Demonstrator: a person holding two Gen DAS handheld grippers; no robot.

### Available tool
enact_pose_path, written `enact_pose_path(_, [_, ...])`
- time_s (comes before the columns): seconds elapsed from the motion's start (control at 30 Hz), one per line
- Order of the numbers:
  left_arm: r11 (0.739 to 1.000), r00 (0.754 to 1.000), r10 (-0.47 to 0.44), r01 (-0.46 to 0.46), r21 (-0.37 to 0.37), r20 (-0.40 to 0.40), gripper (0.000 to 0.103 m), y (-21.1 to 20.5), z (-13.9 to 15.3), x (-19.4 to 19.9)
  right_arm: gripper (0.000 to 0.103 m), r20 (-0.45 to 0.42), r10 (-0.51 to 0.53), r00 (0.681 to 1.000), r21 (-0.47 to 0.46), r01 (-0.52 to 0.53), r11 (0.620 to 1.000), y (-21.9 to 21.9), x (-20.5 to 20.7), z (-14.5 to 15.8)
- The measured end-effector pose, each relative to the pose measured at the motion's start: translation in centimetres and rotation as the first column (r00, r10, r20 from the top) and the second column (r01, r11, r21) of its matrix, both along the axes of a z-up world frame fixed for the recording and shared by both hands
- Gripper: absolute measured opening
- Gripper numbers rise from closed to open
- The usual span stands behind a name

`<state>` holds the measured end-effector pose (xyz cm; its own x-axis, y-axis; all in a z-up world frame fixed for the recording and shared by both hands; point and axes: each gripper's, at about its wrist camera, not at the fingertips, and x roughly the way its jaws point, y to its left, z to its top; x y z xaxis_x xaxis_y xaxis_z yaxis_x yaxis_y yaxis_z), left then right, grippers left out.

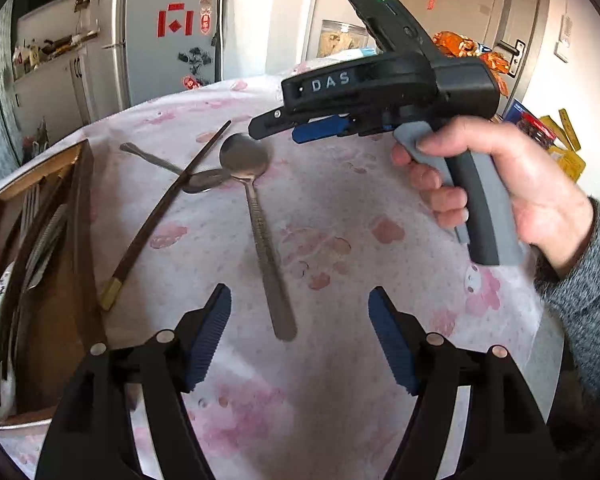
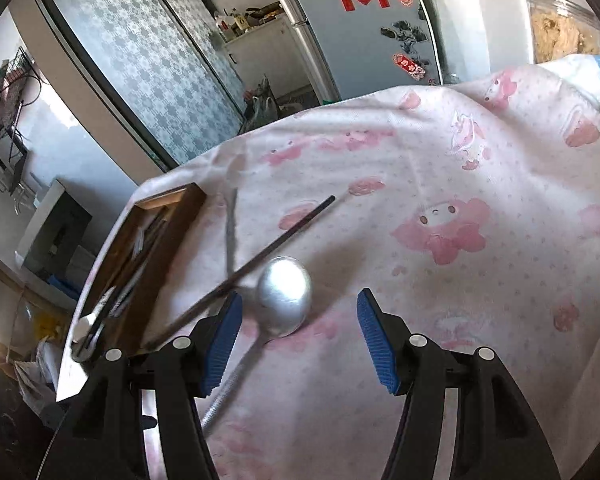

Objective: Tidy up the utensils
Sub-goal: 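Grasp the metal spoon with textured handle using the left gripper, then lower the textured spoon into the wooden tray and open the left gripper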

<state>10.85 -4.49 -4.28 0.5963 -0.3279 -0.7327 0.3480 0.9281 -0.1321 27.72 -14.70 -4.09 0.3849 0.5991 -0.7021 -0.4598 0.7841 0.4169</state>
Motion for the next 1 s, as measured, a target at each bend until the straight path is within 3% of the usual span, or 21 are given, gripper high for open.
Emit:
enact_pose_path(0.2, [0.999, 0.998, 0.018, -0.02, -0.035, -0.053, 0.074, 0.4, -0.9, 1.7, 0.047, 0.041, 0.056, 0.998, -0.017, -0.055, 0.998, 1.5, 0.7, -0.6])
enact_pose_path(0.37, [0.999, 0.998, 0.03, -0.03, -0.011, -0.05, 0.074, 0.0, -0.8, 2.1, 0.016, 0.067, 0.092, 0.994, -0.086, -0.086, 0.993, 2.6, 0.4, -1.2])
enact_pose_path(0.47, [0.999, 0.998, 0.033, -0.032, 0.028, -0.044, 0.074, -0.5, -0.8, 2.1, 0.006, 0.038, 0.081, 0.996, -0.041, -0.08, 0.996, 1.6, 0.2, -0.6])
enact_pose_path(0.57, [0.998, 0.998, 0.038, -0.036, 0.043, -0.04, 0.073, -0.9, -0.8, 2.3, 0.003, 0.027, 0.072, 0.997, 0.015, -0.072, 0.997, 0.0, -0.6, 0.7])
enact_pose_path(0.6, [0.999, 0.999, 0.036, -0.034, 0.043, -0.039, 0.069, -0.9, -0.8, 2.3, 0.003, 0.025, 0.072, 0.997, 0.036, -0.073, 0.997, -0.5, -1.0, 1.1])
enact_pose_path(0.77, [0.997, 0.999, 0.037, -0.035, 0.072, -0.023, 0.031, -1.3, -0.8, 2.9, 0.002, 0.044, 0.065, 0.997, 0.074, -0.068, 0.995, -2.6, -2.9, 3.3])
enact_pose_path(0.8, [0.998, 0.999, 0.022, -0.02, 0.063, -0.025, 0.011, -1.4, -0.8, 3.0, 0.001, 0.047, 0.062, 0.997, 0.075, -0.065, 0.995, -2.8, -3.1, 3.6])
enact_pose_path(1.0, [0.997, 1.0, 0.02, -0.022, 0.068, 0.022, 0.01, -1.4, 1.3, 2.0, 0.002, 0.077, 0.053, 0.996, 0.079, -0.059, 0.995, -2.5, -4.2, 5.9])
